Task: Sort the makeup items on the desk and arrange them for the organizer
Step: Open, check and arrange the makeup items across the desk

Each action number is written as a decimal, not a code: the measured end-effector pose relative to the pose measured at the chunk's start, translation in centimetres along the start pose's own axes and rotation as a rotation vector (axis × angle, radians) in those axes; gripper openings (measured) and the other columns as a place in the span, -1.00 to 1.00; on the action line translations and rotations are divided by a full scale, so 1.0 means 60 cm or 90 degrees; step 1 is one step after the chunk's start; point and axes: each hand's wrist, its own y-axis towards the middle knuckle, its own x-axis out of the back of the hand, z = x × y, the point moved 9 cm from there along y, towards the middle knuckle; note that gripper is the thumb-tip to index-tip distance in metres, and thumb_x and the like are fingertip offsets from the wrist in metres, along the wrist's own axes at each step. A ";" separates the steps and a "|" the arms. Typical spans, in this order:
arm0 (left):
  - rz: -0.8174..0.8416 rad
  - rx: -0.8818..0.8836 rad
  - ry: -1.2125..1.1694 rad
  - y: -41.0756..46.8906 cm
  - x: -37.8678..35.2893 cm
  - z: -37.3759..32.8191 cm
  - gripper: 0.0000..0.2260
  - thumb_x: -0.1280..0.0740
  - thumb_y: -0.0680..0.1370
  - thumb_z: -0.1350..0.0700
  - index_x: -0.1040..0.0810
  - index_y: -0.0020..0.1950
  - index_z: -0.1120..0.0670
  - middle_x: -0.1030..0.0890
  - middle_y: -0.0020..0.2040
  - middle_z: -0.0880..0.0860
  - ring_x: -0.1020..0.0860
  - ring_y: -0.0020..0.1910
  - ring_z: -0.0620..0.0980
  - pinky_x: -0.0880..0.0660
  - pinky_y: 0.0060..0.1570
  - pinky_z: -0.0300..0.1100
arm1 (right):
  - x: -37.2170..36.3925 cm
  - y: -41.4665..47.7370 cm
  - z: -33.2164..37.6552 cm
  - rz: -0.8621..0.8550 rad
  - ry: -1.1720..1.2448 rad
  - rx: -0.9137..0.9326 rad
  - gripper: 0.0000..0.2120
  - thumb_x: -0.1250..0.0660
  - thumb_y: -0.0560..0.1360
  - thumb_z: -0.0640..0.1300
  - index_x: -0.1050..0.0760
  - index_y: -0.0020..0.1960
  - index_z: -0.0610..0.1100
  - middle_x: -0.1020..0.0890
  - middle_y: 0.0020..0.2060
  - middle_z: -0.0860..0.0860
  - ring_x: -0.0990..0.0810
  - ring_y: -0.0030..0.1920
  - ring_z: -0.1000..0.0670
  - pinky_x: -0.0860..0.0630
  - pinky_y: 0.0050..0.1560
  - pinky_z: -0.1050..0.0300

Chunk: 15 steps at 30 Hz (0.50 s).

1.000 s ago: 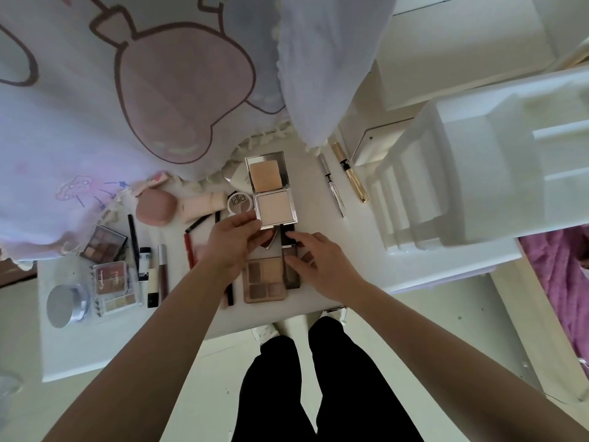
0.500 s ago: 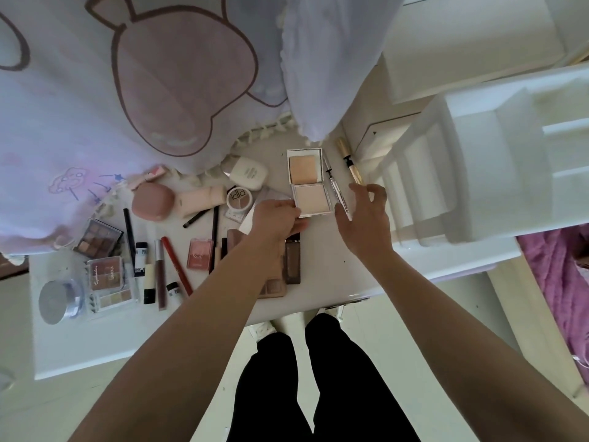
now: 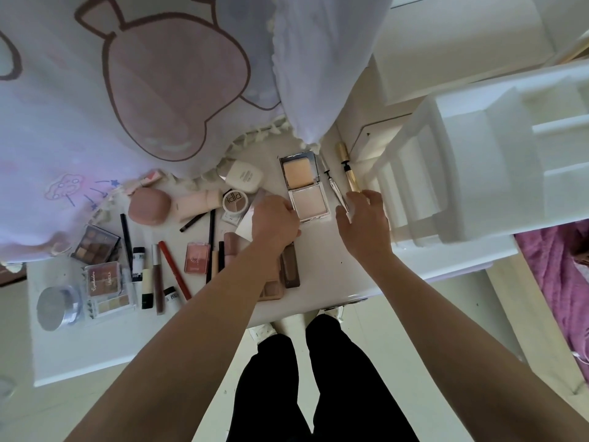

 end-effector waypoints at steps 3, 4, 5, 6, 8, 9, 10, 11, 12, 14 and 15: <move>-0.013 -0.047 0.021 -0.001 0.001 -0.007 -0.82 -0.24 0.56 0.26 -0.54 -0.19 0.06 -0.57 -0.25 -0.02 -0.67 -0.25 0.10 -0.65 -0.15 0.04 | -0.007 0.000 -0.001 0.014 -0.001 -0.002 -0.70 -0.33 0.58 -0.08 -0.48 0.26 -0.18 -0.38 0.35 -0.18 -0.56 0.12 -0.24 -0.48 0.11 0.00; -0.023 -0.063 0.019 -0.003 0.003 -0.009 -0.85 -0.25 0.56 0.23 -0.58 -0.12 0.07 -0.54 -0.20 -0.08 -0.66 -0.19 0.09 -0.63 -0.11 0.00 | -0.008 -0.001 -0.003 0.017 0.001 -0.003 -0.69 -0.33 0.58 -0.08 -0.47 0.28 -0.18 -0.37 0.36 -0.18 -0.56 0.13 -0.24 -0.48 0.11 0.00; -0.043 -0.088 0.019 -0.007 0.010 -0.009 -0.87 -0.26 0.57 0.20 -0.61 -0.03 0.08 -0.54 -0.14 -0.09 -0.64 -0.14 0.06 -0.60 -0.10 -0.07 | -0.008 -0.003 -0.003 0.016 0.006 0.000 -0.67 -0.34 0.58 -0.09 -0.46 0.30 -0.18 -0.36 0.38 -0.18 -0.57 0.12 -0.24 -0.49 0.11 -0.01; -0.075 -0.122 0.025 -0.014 0.020 -0.007 -0.86 -0.27 0.57 0.18 -0.62 0.04 0.08 -0.57 -0.06 -0.06 -0.61 -0.10 0.03 -0.56 -0.09 -0.11 | -0.007 -0.005 -0.001 0.012 0.011 0.009 -0.64 -0.34 0.58 -0.09 -0.44 0.33 -0.19 -0.34 0.39 -0.18 -0.59 0.08 -0.23 -0.52 0.09 -0.02; -0.166 -0.210 0.082 -0.035 0.050 0.005 -0.84 -0.31 0.57 0.16 -0.61 0.13 0.07 -0.58 0.11 0.04 -0.58 -0.01 0.05 -0.51 -0.11 -0.10 | -0.003 -0.014 0.007 0.002 0.009 0.040 -0.59 -0.34 0.57 -0.08 -0.40 0.38 -0.15 -0.32 0.41 -0.14 -0.64 -0.01 -0.18 -0.57 -0.01 -0.04; -0.207 -0.249 0.135 -0.047 0.065 0.016 -0.81 -0.34 0.56 0.15 -0.60 0.16 0.09 -0.56 0.17 0.09 -0.56 0.05 0.10 -0.50 -0.10 -0.07 | 0.000 -0.020 0.014 -0.006 -0.002 0.060 -0.59 -0.34 0.57 -0.07 -0.40 0.38 -0.12 -0.33 0.39 -0.10 -0.65 -0.04 -0.14 -0.60 -0.07 -0.03; -0.234 -0.276 0.188 -0.055 0.077 0.032 -0.78 -0.35 0.56 0.14 -0.58 0.20 0.10 -0.53 0.22 0.13 -0.53 0.12 0.16 -0.52 -0.07 -0.03 | 0.004 -0.029 0.025 -0.017 -0.011 0.086 -0.62 -0.33 0.57 -0.05 -0.42 0.36 -0.09 -0.36 0.34 -0.07 -0.65 -0.06 -0.10 -0.61 -0.14 0.01; -0.238 -0.285 0.238 -0.057 0.086 0.052 -0.74 -0.35 0.57 0.12 -0.55 0.26 0.11 -0.51 0.27 0.17 -0.50 0.18 0.21 -0.52 0.00 0.04 | 0.004 -0.039 0.037 -0.022 -0.009 0.115 -0.65 -0.32 0.57 -0.04 -0.45 0.33 -0.08 -0.41 0.28 -0.06 -0.65 -0.09 -0.09 -0.57 -0.21 0.08; -0.224 -0.287 0.288 -0.057 0.093 0.071 -0.69 -0.33 0.58 0.09 -0.51 0.32 0.10 -0.48 0.32 0.20 -0.46 0.25 0.24 -0.51 0.07 0.11 | 0.001 -0.049 0.050 -0.014 0.002 0.141 -0.68 -0.32 0.58 -0.02 -0.48 0.30 -0.08 -0.45 0.22 -0.05 -0.64 -0.12 -0.07 -0.50 -0.24 0.15; -0.167 -0.261 0.388 -0.052 0.100 0.116 -0.65 -0.23 0.62 -0.02 -0.44 0.38 0.06 -0.41 0.41 0.22 -0.39 0.36 0.28 -0.46 0.17 0.20 | -0.021 -0.069 0.073 0.045 0.030 0.171 -0.70 -0.30 0.59 0.03 -0.50 0.27 -0.05 -0.48 0.15 -0.01 -0.63 -0.17 -0.03 -0.43 -0.24 0.19; -0.142 -0.238 0.428 -0.051 0.104 0.137 -0.63 -0.16 0.64 -0.07 -0.43 0.38 0.06 -0.39 0.43 0.22 -0.37 0.39 0.28 -0.43 0.21 0.22 | -0.035 -0.077 0.084 0.078 0.041 0.182 -0.71 -0.29 0.59 0.05 -0.50 0.26 -0.03 -0.48 0.13 0.02 -0.61 -0.18 -0.01 -0.45 -0.24 0.18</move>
